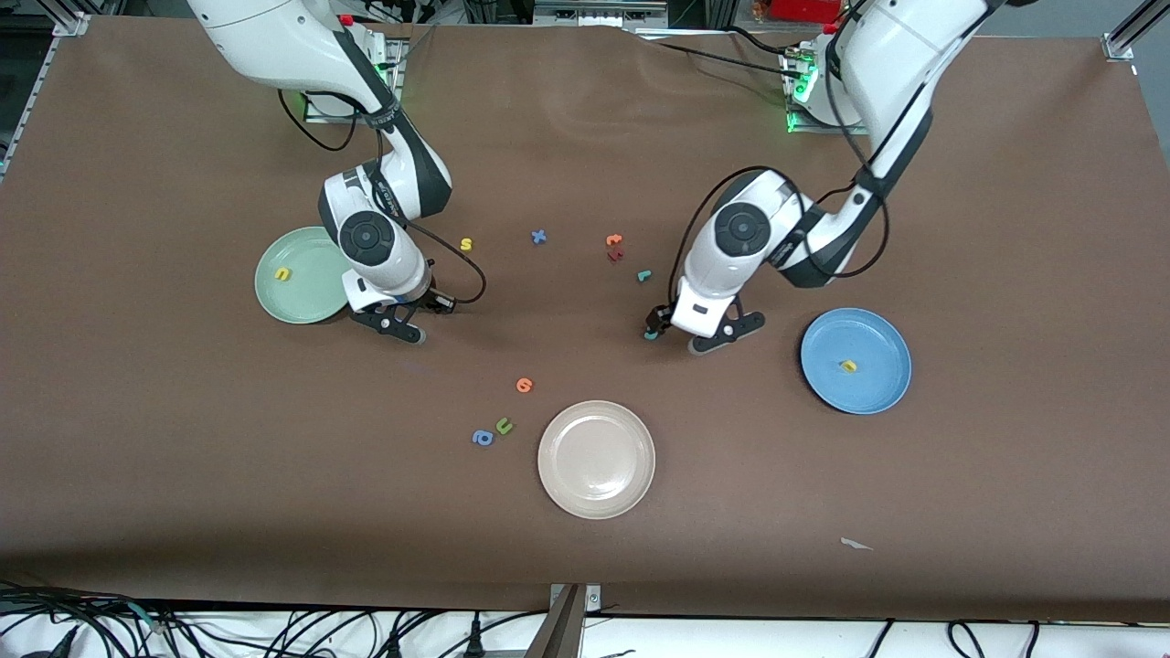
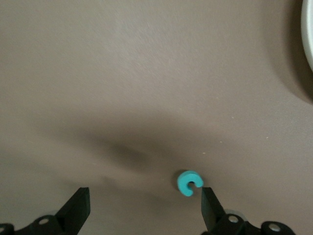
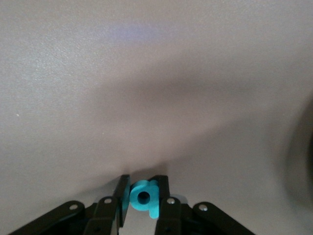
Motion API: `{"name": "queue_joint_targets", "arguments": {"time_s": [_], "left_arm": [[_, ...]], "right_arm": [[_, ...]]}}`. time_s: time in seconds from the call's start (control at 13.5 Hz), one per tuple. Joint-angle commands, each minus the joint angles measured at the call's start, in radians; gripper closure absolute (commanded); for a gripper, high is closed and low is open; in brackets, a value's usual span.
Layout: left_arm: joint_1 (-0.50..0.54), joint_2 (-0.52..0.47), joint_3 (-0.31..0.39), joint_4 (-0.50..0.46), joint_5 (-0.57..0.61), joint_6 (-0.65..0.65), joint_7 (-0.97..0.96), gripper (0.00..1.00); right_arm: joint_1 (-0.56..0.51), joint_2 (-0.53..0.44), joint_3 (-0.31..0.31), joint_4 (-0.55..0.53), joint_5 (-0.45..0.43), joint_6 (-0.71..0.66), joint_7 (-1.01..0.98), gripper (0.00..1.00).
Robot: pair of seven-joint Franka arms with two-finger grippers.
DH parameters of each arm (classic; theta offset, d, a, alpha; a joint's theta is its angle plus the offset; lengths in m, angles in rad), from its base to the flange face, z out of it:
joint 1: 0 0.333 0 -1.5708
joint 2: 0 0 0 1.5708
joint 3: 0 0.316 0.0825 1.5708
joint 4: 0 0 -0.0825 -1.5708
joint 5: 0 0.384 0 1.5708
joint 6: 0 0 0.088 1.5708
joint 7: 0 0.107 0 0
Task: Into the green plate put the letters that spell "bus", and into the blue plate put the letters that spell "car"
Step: 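Place the teal q on the green plate while the left gripper grasps teal c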
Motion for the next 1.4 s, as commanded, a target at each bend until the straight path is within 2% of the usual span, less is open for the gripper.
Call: {"name": "queue_joint_targets", "arguments": {"time_s": [0.0, 0.15, 0.22, 0.44, 0.59, 0.74, 0.89, 1.11, 1.18, 1.33], "left_arm": [[-0.058, 0.078, 0.033, 0.092, 0.027, -0.017, -0.074, 0.01], [-0.137, 0.095, 0.098, 0.115, 0.043, -0.017, -0.124, 0.02], [-0.153, 0.104, 0.107, 0.125, 0.043, -0.017, -0.131, 0.03], [-0.155, 0.106, 0.107, 0.127, 0.044, -0.017, -0.138, 0.10], [-0.156, 0.107, 0.107, 0.127, 0.043, -0.019, -0.142, 0.19], [-0.162, 0.110, 0.109, 0.127, 0.043, -0.017, -0.151, 0.32], [-0.162, 0.116, 0.109, 0.136, 0.044, -0.019, -0.151, 0.37], [-0.162, 0.122, 0.109, 0.142, 0.043, -0.019, -0.151, 0.50], [-0.162, 0.122, 0.109, 0.142, 0.043, -0.019, -0.151, 0.54], [-0.162, 0.122, 0.109, 0.142, 0.041, -0.019, -0.153, 0.58]], "right_arm": [[-0.003, -0.037, -0.004, 0.039, 0.012, -0.123, -0.039, 0.87], [-0.011, -0.052, -0.018, 0.125, 0.010, -0.325, -0.091, 0.87], [-0.012, -0.072, -0.045, 0.143, 0.010, -0.399, -0.131, 0.87], [-0.012, -0.113, -0.160, 0.136, 0.012, -0.501, -0.338, 0.87], [-0.012, -0.118, -0.263, 0.093, 0.013, -0.498, -0.499, 0.87], [-0.012, -0.129, -0.326, 0.020, 0.027, -0.465, -0.601, 0.87], [-0.014, -0.156, -0.381, -0.077, 0.027, -0.370, -0.682, 0.86], [-0.017, -0.147, -0.397, -0.155, 0.027, -0.271, -0.713, 0.83], [-0.017, -0.146, -0.397, -0.175, 0.032, -0.245, -0.713, 0.74], [-0.017, -0.146, -0.397, -0.182, 0.047, -0.242, -0.711, 0.63]]}}
